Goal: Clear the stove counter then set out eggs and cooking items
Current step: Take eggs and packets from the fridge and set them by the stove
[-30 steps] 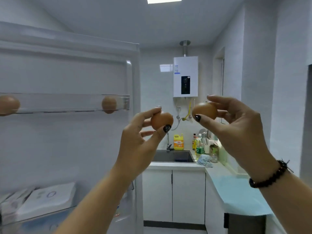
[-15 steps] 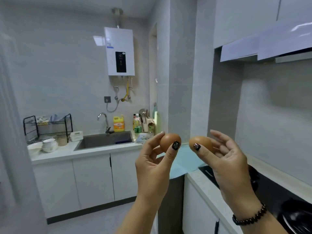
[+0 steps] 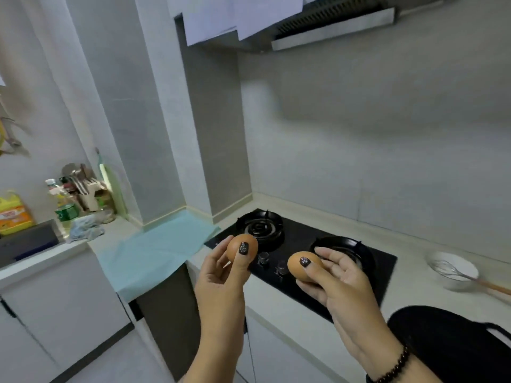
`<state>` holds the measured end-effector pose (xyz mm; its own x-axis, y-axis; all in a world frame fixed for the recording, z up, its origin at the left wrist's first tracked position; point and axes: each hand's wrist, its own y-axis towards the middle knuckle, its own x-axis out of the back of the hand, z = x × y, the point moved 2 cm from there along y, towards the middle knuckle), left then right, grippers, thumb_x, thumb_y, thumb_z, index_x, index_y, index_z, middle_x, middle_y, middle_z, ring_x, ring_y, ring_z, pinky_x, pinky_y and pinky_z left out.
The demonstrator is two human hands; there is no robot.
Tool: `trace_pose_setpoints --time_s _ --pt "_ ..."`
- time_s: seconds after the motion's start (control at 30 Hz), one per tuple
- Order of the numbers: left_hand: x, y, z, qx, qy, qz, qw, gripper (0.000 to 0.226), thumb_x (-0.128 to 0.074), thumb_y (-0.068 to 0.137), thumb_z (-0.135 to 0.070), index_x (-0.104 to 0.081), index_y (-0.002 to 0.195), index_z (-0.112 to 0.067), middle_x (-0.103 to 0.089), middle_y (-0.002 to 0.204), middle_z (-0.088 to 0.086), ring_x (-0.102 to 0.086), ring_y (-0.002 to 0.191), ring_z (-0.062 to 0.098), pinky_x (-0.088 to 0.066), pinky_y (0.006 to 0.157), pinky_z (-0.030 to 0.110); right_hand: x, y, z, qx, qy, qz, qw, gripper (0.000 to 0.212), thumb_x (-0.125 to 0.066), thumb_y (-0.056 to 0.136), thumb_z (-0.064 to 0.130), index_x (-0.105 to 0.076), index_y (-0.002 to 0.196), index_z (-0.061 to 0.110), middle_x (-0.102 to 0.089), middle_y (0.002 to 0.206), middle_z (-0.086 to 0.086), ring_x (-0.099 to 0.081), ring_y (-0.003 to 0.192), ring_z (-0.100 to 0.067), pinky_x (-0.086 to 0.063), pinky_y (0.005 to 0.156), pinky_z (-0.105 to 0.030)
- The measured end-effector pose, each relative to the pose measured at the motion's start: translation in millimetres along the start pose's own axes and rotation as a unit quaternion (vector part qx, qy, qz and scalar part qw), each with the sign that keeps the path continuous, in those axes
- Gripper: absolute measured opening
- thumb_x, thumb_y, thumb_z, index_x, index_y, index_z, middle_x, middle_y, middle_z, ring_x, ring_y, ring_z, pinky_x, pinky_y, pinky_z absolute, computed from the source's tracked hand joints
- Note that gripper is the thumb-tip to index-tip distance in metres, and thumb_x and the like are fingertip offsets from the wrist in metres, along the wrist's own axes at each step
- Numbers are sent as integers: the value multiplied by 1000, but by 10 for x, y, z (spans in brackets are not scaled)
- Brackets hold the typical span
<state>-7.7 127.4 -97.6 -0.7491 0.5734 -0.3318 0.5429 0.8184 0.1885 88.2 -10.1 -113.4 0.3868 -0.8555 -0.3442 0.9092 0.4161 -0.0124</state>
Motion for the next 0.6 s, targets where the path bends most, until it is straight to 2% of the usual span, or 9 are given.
trace_pose_setpoints --time_s 0.1,0.2,0.37,0.5,0.6 --pt "-254 86 210 33 -3 39 999 44 -70 67 -42 -66 110 -31 -73 97 -16 -68 93 -1 -49 79 24 265 40 -38 -19 -4 -49 999 34 -67 85 5 -57 117 10 -67 112 -11 -73 88 -18 -58 83 -37" --pt "-541 168 495 75 -3 87 993 44 -70 71 -44 -66 113 -31 -72 104 -12 -67 100 2 -50 81 23 512 116 -37 -20 -20 -98 995 33 -69 85 6 -58 116 11 -68 112 -11 -73 89 -17 -57 86 -38" --pt "-1044 297 853 131 -13 163 978 36 -69 79 -41 -67 113 -29 -71 107 -13 -66 104 3 -51 84 24 867 262 -17 5 -42 -187 981 33 -71 83 11 -58 113 14 -67 111 -9 -72 91 -16 -59 79 -31" --pt "-1362 415 1072 165 -13 235 958 39 -70 74 -46 -69 109 -29 -71 108 -10 -66 106 7 -51 84 26 1098 396 -133 1 -5 -268 963 30 -70 85 13 -58 112 11 -64 113 -11 -71 93 -21 -58 80 -33" --pt "-1480 568 1251 188 -5 261 947 34 -71 73 -45 -70 104 -30 -72 105 -10 -67 102 5 -50 81 23 1207 524 -297 -13 30 -325 945 33 -69 86 14 -55 116 13 -58 119 -12 -70 95 -24 -56 89 -39"
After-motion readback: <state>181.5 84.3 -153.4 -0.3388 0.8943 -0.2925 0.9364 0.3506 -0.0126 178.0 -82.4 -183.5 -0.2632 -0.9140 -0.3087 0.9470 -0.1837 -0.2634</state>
